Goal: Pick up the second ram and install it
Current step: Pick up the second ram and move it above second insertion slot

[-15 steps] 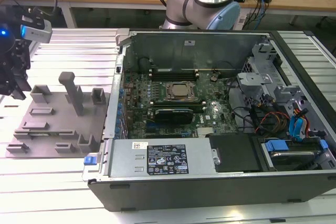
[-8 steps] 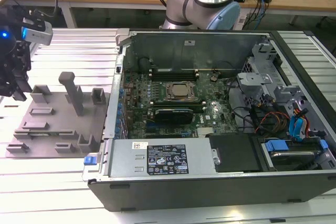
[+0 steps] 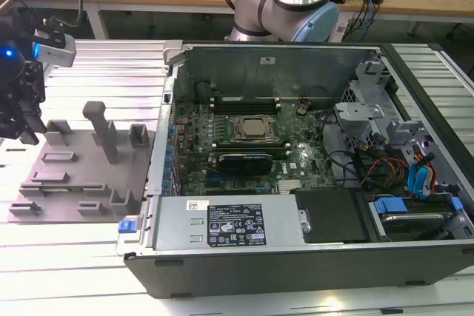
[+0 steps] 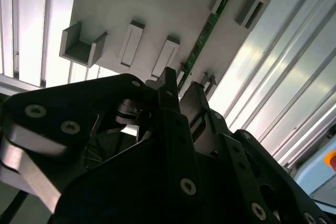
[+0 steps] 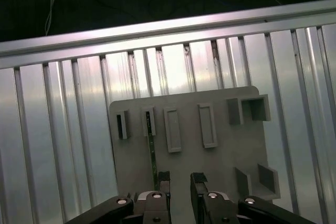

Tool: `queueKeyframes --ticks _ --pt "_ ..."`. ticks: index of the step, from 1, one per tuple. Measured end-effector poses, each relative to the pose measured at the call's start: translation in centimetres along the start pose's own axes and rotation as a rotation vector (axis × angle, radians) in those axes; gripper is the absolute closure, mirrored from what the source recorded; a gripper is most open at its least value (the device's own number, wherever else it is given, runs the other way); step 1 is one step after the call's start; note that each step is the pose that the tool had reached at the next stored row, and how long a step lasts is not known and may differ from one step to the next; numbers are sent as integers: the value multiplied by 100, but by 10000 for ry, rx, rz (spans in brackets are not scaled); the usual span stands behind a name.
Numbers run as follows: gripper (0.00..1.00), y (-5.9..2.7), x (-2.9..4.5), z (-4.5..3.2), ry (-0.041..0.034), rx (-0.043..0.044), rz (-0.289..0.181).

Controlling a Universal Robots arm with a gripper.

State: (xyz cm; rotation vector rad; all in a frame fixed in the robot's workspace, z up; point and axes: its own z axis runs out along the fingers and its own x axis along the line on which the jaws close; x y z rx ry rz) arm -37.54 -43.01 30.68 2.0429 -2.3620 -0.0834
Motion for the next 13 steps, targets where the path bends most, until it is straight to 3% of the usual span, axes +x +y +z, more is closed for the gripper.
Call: queueKeyframes --ticks 4,6,7,10,13 --pt "72 -18 37 85 7 -3 -157" --pt "72 -21 40 126 46 -18 -828" --pt "72 -31 39 152 107 -23 -1157" --pt "72 -118 34 234 173 -44 -1547" --pt "72 -140 134 349 176 -48 -1601"
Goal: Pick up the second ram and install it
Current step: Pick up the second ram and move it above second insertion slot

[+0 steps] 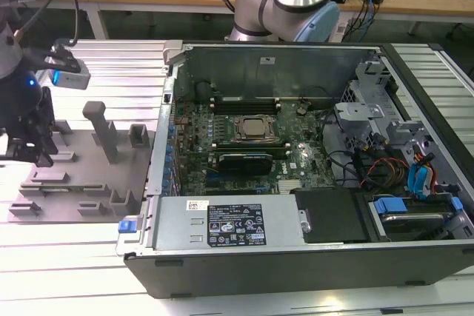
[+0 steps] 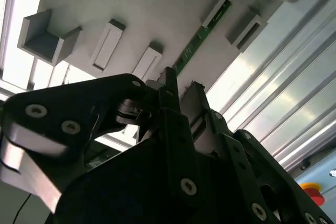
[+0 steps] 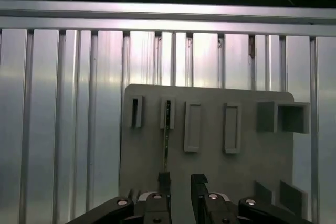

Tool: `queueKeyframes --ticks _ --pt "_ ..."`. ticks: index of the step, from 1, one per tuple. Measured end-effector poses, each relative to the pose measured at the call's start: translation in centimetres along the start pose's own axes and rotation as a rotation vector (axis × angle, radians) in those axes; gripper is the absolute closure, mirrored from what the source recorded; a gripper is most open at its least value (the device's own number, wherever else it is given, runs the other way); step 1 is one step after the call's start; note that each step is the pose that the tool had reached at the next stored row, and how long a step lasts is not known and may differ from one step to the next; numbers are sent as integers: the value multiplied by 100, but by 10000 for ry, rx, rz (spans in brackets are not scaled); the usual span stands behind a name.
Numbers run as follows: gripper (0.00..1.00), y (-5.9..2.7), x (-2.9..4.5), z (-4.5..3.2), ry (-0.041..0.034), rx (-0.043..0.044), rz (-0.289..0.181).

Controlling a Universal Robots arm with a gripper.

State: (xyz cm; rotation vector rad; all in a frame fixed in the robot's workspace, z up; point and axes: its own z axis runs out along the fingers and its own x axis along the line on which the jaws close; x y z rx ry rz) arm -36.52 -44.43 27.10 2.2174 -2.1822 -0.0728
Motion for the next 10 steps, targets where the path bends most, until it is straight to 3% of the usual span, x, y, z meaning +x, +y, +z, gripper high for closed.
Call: queueKeyframes --ticks 4,10 --pt "72 -4 46 95 -17 4 327" --pt "72 -14 78 283 -18 4 335"
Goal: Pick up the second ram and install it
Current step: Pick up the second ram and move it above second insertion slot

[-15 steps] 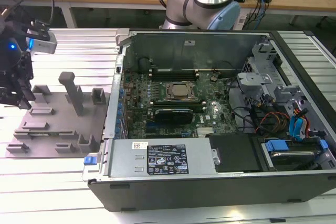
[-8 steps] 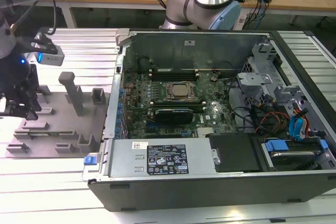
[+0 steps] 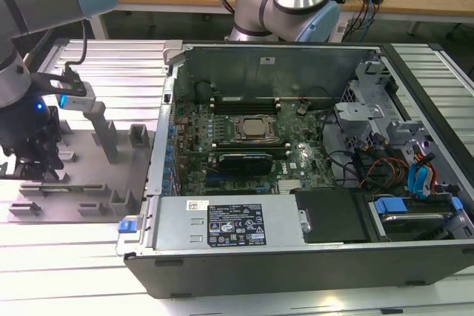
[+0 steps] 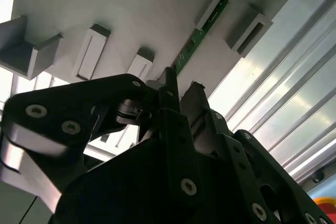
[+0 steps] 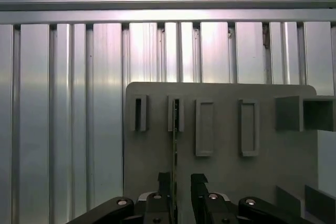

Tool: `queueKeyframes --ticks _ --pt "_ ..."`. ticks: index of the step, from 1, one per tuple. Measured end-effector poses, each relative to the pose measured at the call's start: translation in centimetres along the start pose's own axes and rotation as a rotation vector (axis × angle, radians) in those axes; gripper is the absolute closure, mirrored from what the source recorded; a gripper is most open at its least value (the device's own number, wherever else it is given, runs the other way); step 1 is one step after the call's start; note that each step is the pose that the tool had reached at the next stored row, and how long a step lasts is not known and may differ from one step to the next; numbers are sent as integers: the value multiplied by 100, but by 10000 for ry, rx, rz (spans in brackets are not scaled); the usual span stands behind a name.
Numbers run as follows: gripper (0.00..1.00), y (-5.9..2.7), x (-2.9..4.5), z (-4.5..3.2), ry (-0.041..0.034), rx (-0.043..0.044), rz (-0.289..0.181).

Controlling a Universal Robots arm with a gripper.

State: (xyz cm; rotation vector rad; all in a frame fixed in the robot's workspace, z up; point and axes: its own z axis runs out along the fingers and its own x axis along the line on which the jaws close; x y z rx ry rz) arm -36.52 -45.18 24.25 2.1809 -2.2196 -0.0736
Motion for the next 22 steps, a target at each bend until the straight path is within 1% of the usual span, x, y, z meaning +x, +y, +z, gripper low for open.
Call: queueKeyframes --ticks 1,4,6,9,10,11,13,14,15,21,22 --pt "72 -2 2 28 0 0 0" --pt "72 -9 61 148 -1 1 0" --pt "72 -14 63 228 -10 0 -1" --pt "72 -19 65 328 -30 -1 -2" --pt "72 -21 65 358 -42 -1 -3" --pt "72 -23 65 384 -70 -2 -5" --pt "72 -25 66 413 -123 -3 -7" --pt "72 -26 66 431 -227 -4 -13" --pt "72 -26 65 435 -251 -4 -13" --pt "73 -26 66 435 -276 -5 -15" --pt "87 -26 66 435 -279 -6 -16"
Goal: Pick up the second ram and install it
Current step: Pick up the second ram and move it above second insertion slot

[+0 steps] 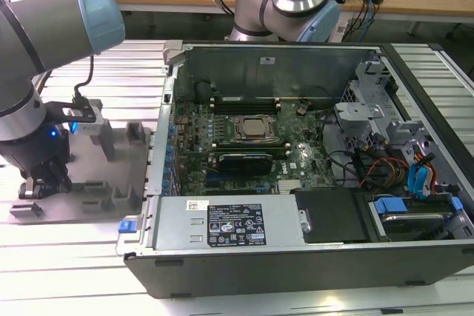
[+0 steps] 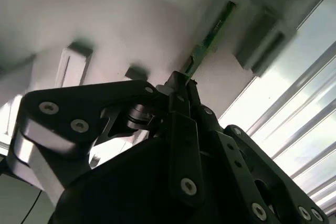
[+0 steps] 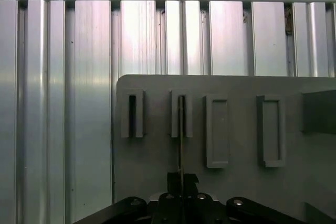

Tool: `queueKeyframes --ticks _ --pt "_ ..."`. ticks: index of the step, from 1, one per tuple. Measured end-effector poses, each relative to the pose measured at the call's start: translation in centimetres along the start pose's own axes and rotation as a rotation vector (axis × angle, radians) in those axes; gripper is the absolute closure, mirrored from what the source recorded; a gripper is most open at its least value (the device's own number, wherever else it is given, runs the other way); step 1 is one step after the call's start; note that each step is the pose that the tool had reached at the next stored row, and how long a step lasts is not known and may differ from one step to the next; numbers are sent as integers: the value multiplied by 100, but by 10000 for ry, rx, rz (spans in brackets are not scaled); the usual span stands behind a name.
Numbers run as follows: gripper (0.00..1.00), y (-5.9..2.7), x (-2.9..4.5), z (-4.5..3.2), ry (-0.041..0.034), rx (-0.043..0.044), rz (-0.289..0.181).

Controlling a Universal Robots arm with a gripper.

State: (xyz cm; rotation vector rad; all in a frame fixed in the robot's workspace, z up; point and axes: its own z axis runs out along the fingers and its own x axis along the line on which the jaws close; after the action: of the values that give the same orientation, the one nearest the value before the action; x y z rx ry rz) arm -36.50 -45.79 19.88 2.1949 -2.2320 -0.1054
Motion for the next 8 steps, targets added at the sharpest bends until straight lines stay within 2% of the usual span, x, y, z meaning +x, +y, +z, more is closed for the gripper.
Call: queueKeyframes --ticks 8 --pt "89 0 0 0 -24 1 0"
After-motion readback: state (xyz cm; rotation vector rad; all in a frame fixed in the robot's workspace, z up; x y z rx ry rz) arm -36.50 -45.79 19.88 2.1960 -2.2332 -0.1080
